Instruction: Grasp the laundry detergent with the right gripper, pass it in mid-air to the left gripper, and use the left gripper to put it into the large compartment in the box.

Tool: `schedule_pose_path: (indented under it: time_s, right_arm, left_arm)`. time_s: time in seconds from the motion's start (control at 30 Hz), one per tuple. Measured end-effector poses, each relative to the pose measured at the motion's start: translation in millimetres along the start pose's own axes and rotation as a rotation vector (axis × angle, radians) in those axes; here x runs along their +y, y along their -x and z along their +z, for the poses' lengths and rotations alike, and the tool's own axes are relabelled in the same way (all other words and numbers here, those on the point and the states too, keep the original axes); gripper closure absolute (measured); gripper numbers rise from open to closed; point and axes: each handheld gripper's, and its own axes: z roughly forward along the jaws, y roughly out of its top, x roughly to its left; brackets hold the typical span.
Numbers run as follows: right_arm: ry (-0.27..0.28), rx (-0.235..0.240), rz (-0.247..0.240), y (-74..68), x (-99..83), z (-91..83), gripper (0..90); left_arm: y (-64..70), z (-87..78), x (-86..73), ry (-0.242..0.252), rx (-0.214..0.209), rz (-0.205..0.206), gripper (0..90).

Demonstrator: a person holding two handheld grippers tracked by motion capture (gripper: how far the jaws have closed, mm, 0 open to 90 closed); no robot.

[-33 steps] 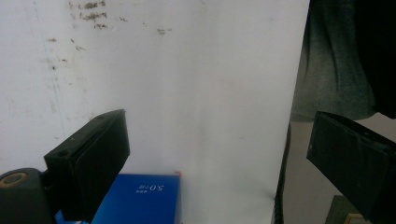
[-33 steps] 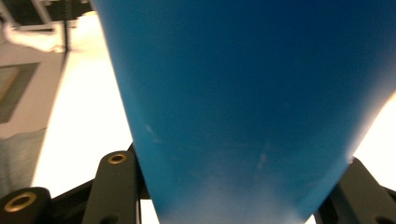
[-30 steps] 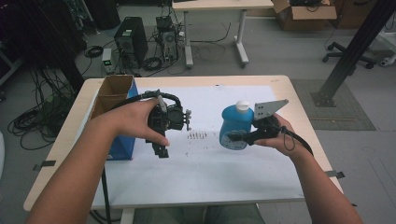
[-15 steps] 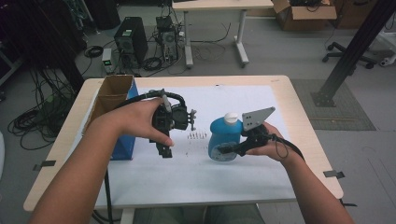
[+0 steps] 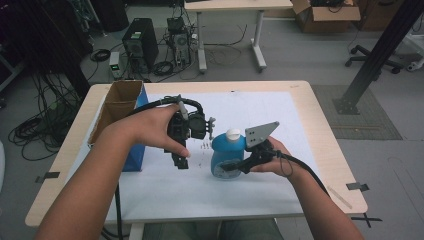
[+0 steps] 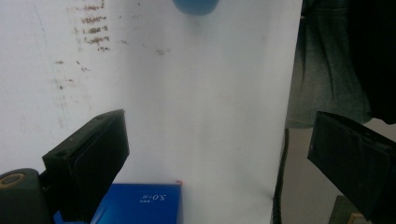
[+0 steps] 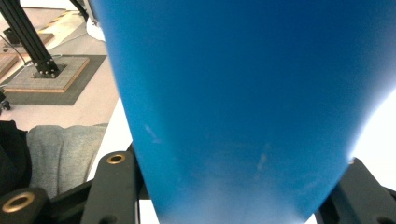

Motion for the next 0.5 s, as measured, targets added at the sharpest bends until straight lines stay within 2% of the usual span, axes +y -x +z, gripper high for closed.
schedule_pose_path:
  time_s: [0.3, 0.5]
  right_arm:
    - [-0.019, 0.008, -0.012, -3.6, 0.1, 17.2, 45.4]
    - [-0.007, 0.009, -0.019, -3.9, 1.8, 27.8, 45.3]
  left_arm:
    - [-0.6, 0.6, 5.1, -0.005, 0.0, 0.001, 5.7]
    - [-0.6, 1.7, 10.3, -0.005, -0.002, 0.006, 5.7]
